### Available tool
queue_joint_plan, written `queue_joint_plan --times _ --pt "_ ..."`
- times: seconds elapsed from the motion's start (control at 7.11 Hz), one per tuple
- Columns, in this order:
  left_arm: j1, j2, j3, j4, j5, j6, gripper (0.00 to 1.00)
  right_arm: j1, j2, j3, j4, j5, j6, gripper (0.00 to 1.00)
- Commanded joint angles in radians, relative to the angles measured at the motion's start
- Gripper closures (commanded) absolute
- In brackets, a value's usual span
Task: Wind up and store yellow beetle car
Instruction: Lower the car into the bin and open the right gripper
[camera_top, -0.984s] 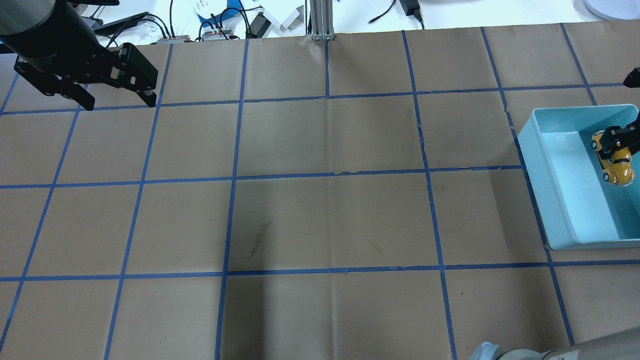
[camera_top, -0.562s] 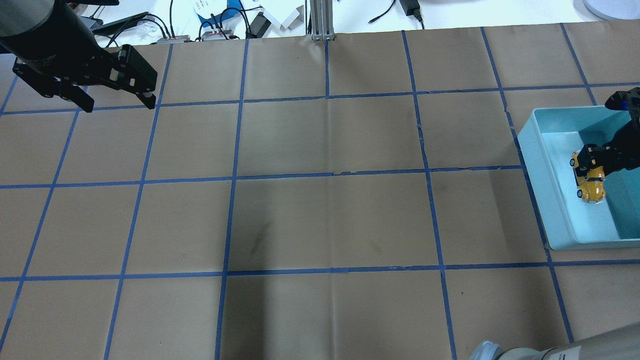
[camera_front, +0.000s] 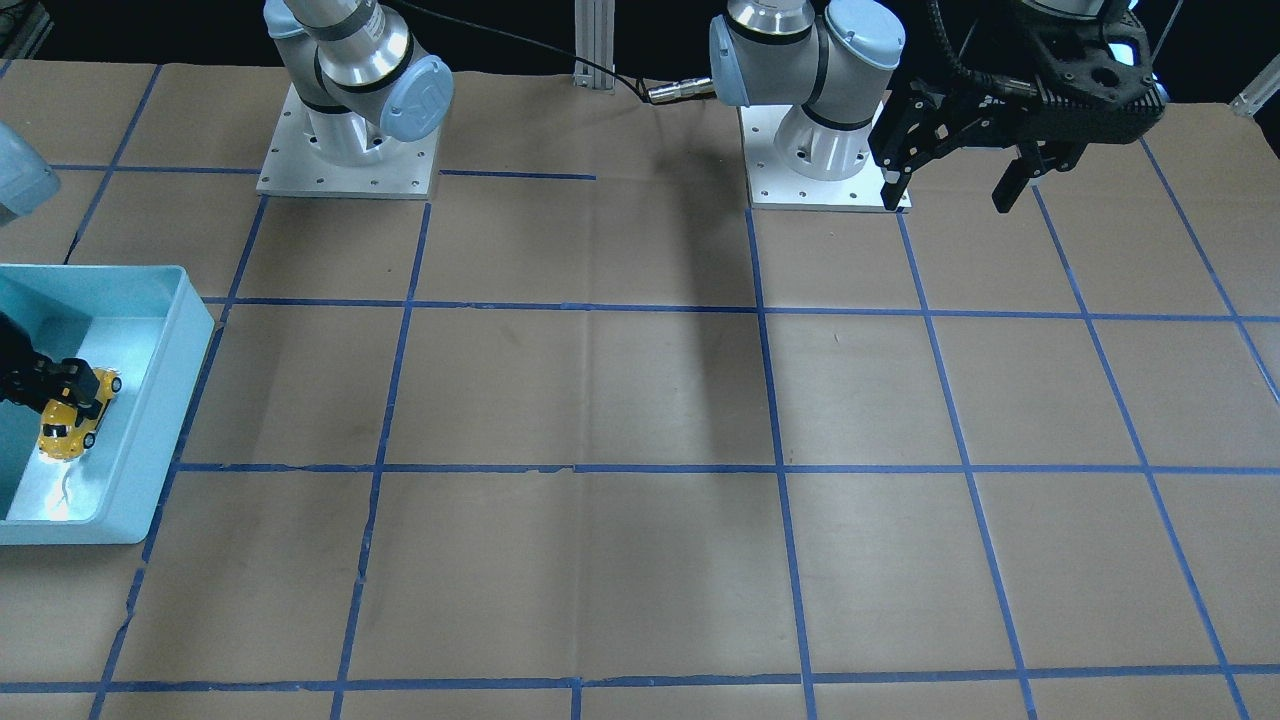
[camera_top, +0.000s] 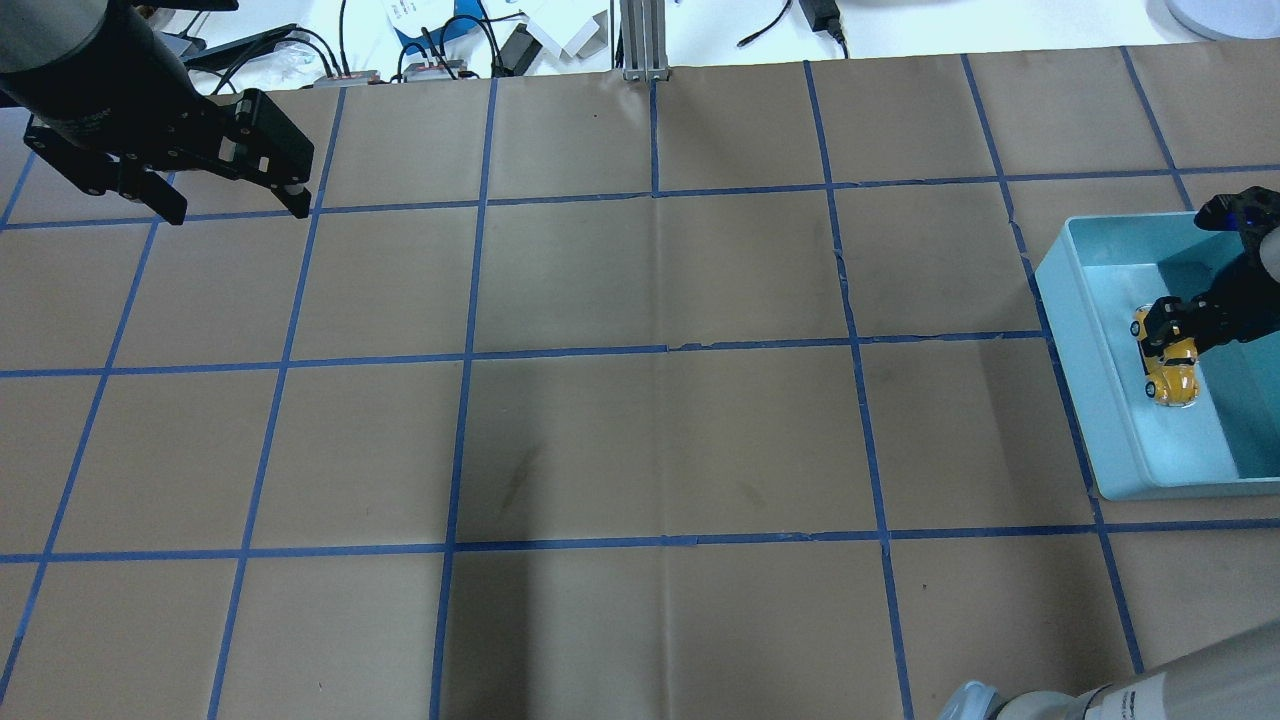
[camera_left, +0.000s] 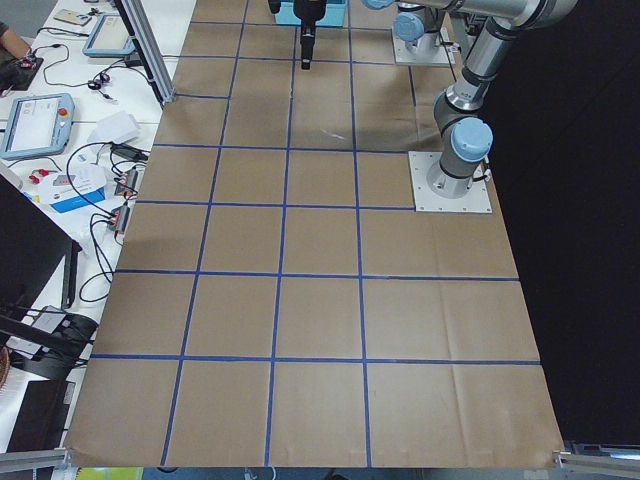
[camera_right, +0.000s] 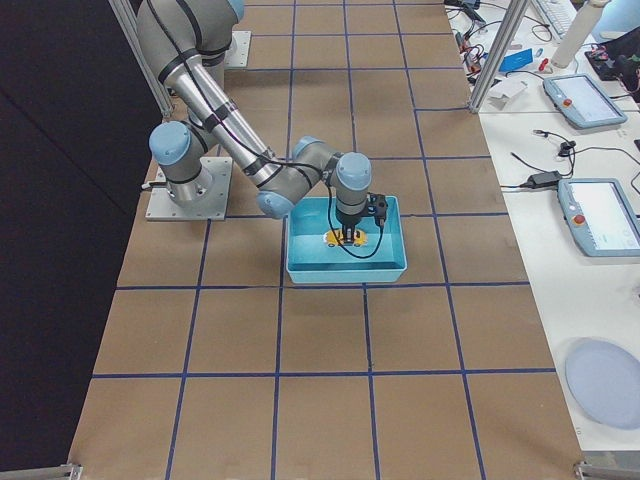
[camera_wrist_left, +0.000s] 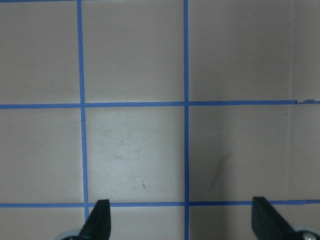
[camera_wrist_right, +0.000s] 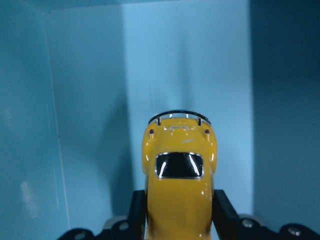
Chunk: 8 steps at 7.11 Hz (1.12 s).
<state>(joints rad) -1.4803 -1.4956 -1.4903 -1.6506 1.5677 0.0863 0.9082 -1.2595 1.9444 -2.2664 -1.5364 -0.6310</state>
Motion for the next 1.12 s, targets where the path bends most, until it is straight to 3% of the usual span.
queue_joint_plan --times 0.0,0.14,0.42,0.56,0.84,0.98 --pt "0.0 0.0 0.001 0.0 0.0 0.004 0.0 0.0 0.008 -0.018 -0.004 -0.014 -0.001 0.21" --pt "0.0 0.0 0.001 0.0 0.0 0.004 0.0 0.0 0.002 -0.03 -0.001 -0.021 0.002 0.01" --pt "0.0 0.0 -0.001 -0.001 0.0 0.004 0.0 0.001 -0.027 -0.062 0.022 -0.03 0.005 0.0" --pt "0.0 0.0 0.002 0.0 0.0 0.01 0.0 0.011 -0.084 -0.137 0.183 -0.027 0.016 0.0" --pt "0.0 0.0 0.002 0.0 0.0 0.01 0.0 0.041 -0.159 -0.377 0.58 -0.01 0.068 0.0" --pt "0.0 0.002 0.002 -0.001 0.002 0.01 0.0 0.091 -0.164 -0.46 0.673 -0.014 0.117 0.0"
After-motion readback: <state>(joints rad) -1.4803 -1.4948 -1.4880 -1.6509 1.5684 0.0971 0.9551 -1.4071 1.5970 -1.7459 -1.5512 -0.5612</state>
